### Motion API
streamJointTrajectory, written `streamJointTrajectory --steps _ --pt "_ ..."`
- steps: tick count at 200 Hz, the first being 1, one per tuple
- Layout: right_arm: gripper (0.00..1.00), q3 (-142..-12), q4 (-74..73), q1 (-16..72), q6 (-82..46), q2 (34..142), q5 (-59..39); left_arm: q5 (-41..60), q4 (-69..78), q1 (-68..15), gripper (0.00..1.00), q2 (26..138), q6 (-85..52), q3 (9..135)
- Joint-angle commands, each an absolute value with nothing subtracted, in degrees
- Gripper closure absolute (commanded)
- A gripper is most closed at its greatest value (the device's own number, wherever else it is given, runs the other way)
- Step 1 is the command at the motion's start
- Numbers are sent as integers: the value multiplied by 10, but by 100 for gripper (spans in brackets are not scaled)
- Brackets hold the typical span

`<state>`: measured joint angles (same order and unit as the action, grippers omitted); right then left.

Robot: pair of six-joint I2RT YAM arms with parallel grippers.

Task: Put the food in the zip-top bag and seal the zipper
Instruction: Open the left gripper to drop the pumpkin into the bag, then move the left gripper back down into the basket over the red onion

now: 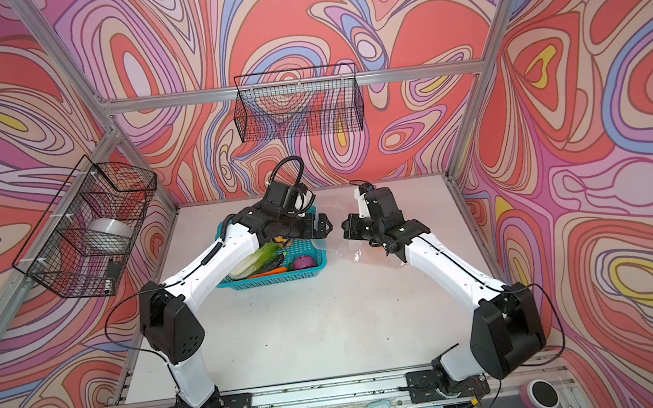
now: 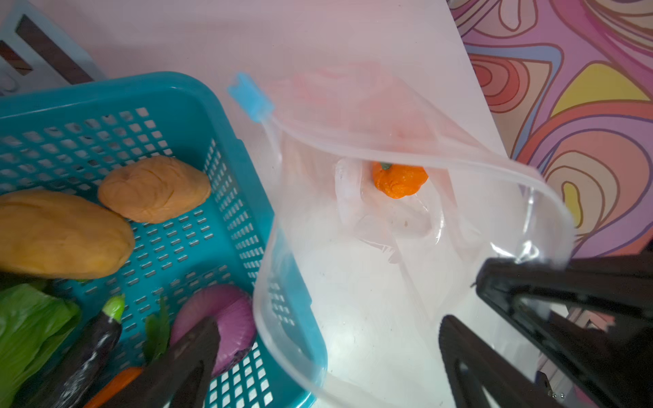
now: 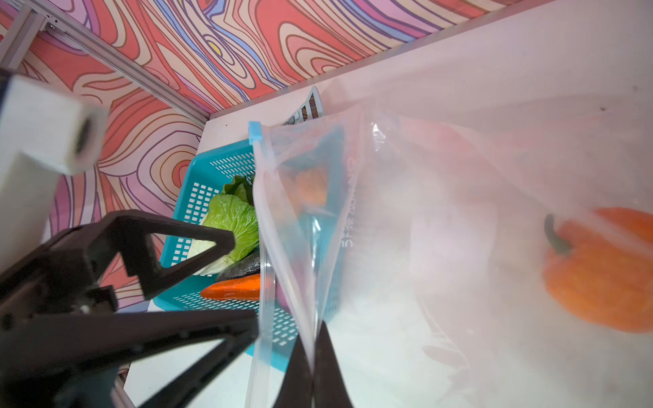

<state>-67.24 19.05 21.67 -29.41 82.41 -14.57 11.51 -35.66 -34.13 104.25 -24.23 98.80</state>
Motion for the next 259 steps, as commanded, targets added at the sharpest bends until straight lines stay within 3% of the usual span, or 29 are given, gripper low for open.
streamJointTrajectory --steps 1,55,130,259 --pt "100 -666 192 214 -287 818 -134 97 -339 -323 0 991 -239 958" --pt "100 -670 188 215 -287 823 -133 65 -332 -287 0 953 -224 878" --pt "100 -669 187 215 -290 828 -140 110 -366 -287 8 1065 -191 869" --pt "100 -668 182 214 -295 830 -145 96 -392 -294 2 1167 -160 895"
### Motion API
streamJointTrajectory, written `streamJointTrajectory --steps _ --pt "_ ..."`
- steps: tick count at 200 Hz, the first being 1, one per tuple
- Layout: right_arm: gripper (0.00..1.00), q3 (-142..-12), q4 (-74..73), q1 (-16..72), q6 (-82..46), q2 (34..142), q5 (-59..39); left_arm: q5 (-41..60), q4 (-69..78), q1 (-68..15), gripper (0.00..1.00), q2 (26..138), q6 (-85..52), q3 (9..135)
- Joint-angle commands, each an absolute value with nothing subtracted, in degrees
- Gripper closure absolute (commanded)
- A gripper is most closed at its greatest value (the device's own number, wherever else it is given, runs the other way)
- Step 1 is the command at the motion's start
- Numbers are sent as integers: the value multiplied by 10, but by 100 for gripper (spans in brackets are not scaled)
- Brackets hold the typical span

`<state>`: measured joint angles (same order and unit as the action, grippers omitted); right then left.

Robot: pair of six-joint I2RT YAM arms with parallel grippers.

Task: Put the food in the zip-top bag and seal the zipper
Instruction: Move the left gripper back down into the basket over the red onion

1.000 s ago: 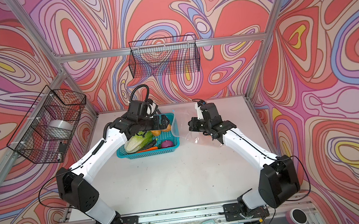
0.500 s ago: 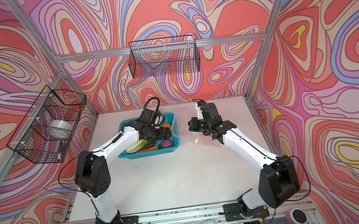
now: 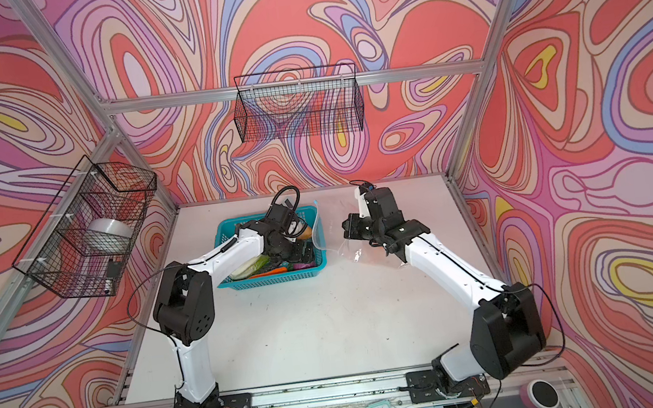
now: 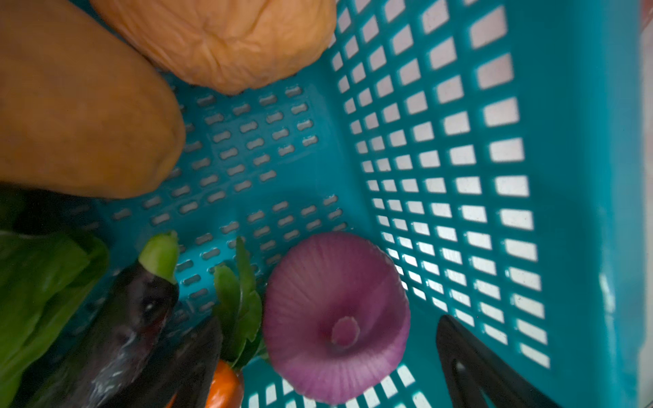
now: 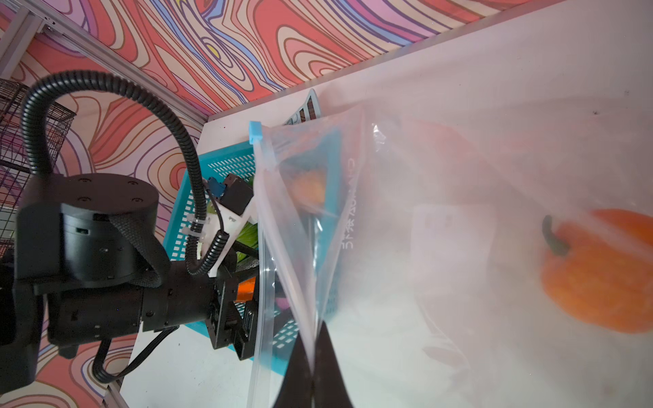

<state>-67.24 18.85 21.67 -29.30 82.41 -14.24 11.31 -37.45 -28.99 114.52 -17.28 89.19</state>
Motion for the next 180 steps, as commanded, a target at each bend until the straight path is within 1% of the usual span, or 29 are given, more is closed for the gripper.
streamJointTrajectory --steps 1,27,77,115,147,162,174,180 --pt "100 -668 182 215 -295 830 -144 96 -394 -295 2 1168 -159 896" --pt "100 -667 184 214 -295 828 -143 89 -407 -302 4 1197 -157 914" --pt "100 -664 184 214 -294 825 -140 40 -437 -320 6 1226 -153 939" --pt "100 -664 183 214 -295 826 -142 37 -432 -320 12 1223 -154 933" --pt "100 -663 183 214 -296 824 -142 44 -429 -319 24 1223 -153 934" --pt "100 -662 184 214 -296 824 -141 45 -427 -320 27 1219 -154 934" --pt "100 -663 184 214 -296 824 -141 45 -425 -319 34 1214 -154 932" --pt "100 -663 183 214 -296 825 -142 44 -422 -320 39 1210 -154 931"
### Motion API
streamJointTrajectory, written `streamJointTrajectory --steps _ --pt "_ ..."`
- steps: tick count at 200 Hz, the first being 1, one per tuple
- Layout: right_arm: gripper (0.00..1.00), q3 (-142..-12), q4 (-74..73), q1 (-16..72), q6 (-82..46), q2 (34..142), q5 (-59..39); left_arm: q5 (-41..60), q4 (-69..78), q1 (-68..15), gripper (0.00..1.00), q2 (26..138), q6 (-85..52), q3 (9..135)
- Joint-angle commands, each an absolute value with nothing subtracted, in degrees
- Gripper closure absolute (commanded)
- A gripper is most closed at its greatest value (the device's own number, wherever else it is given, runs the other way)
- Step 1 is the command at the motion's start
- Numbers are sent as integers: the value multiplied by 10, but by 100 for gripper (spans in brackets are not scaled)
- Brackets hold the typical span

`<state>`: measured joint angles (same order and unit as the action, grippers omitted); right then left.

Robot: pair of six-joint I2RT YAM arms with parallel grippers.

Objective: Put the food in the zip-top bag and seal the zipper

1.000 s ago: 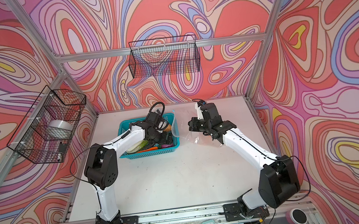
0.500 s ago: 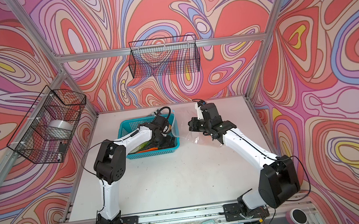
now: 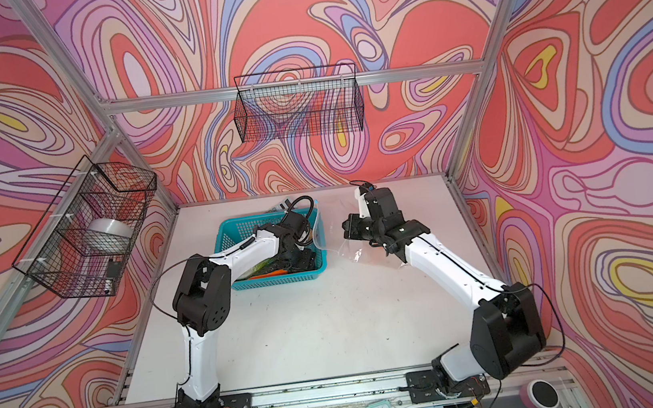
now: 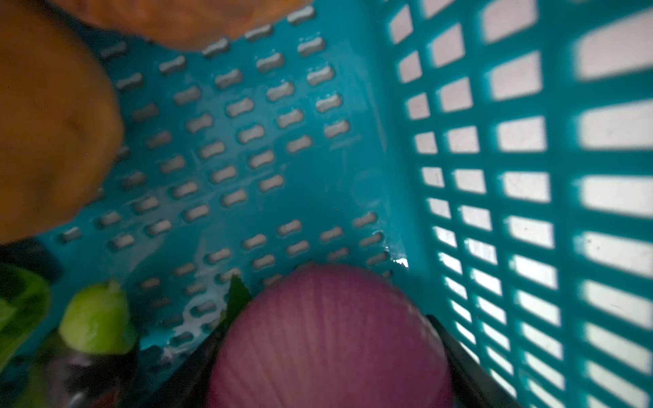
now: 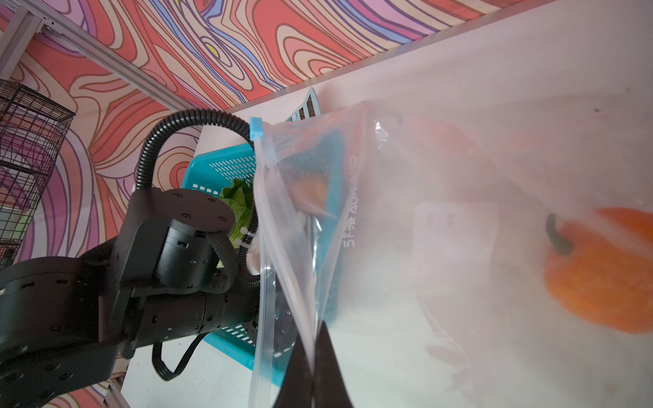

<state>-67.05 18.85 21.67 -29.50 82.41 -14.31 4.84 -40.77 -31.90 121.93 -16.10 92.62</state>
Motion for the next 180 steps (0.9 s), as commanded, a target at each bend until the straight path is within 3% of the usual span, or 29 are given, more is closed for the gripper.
streamJointTrajectory --steps 1,14,21,180 --pt "100 -663 183 214 -296 825 -142 44 -422 -320 40 1210 -154 930" --pt "100 -663 183 214 -297 825 -142 43 -417 -320 55 1201 -154 926" --pt "100 -664 183 214 -297 825 -143 43 -415 -320 58 1196 -154 926" --pt "100 -661 179 215 -298 822 -144 -8 -370 -320 58 1018 -164 914"
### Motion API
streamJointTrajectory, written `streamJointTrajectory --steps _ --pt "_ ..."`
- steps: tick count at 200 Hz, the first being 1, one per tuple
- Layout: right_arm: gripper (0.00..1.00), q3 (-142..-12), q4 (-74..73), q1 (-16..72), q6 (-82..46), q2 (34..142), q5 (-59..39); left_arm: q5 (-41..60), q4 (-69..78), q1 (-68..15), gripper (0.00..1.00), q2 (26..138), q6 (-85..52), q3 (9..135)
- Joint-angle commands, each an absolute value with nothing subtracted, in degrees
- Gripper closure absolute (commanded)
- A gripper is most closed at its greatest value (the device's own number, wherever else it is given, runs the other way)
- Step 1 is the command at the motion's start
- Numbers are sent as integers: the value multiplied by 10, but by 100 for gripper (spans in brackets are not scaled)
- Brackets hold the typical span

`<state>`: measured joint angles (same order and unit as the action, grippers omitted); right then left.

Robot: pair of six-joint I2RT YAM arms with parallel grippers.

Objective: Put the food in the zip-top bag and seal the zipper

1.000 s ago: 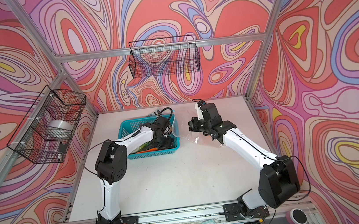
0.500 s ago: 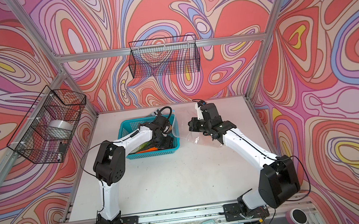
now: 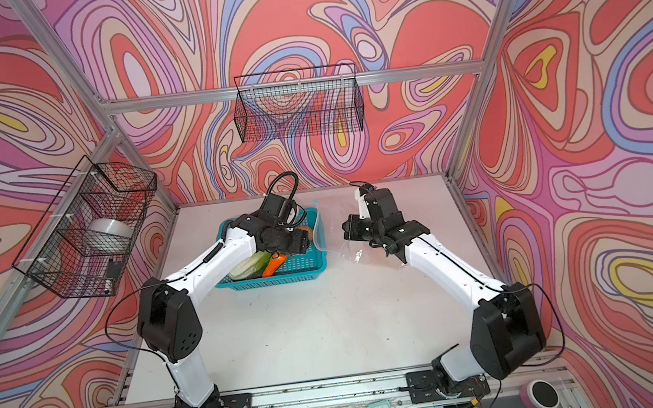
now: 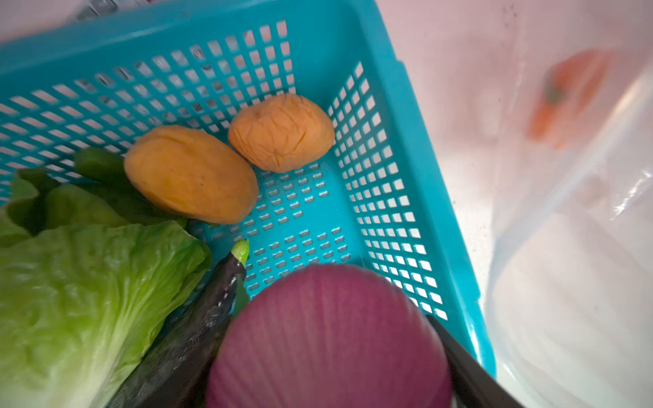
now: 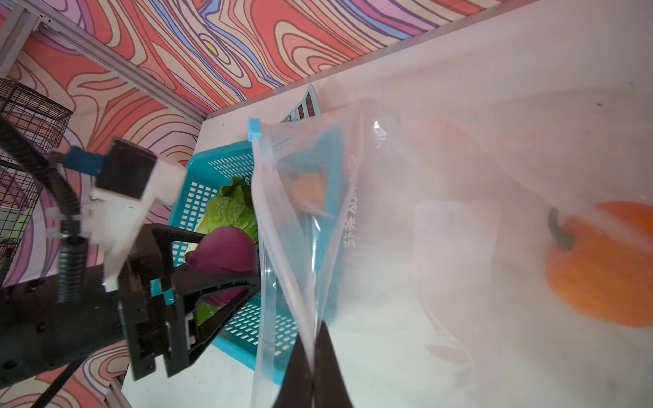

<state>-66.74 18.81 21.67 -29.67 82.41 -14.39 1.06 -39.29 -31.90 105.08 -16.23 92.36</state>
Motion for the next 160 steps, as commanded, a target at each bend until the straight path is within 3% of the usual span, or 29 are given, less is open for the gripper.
streamJointTrajectory --steps 1,89,160 --pt "100 -661 179 215 -298 822 -144 -8 -369 -320 58 1017 -164 914" --pt "100 -656 182 214 -298 813 -143 16 -296 -320 58 1063 -175 892" --pt "100 -654 182 214 -300 810 -143 -61 -336 -317 51 1185 -190 968"
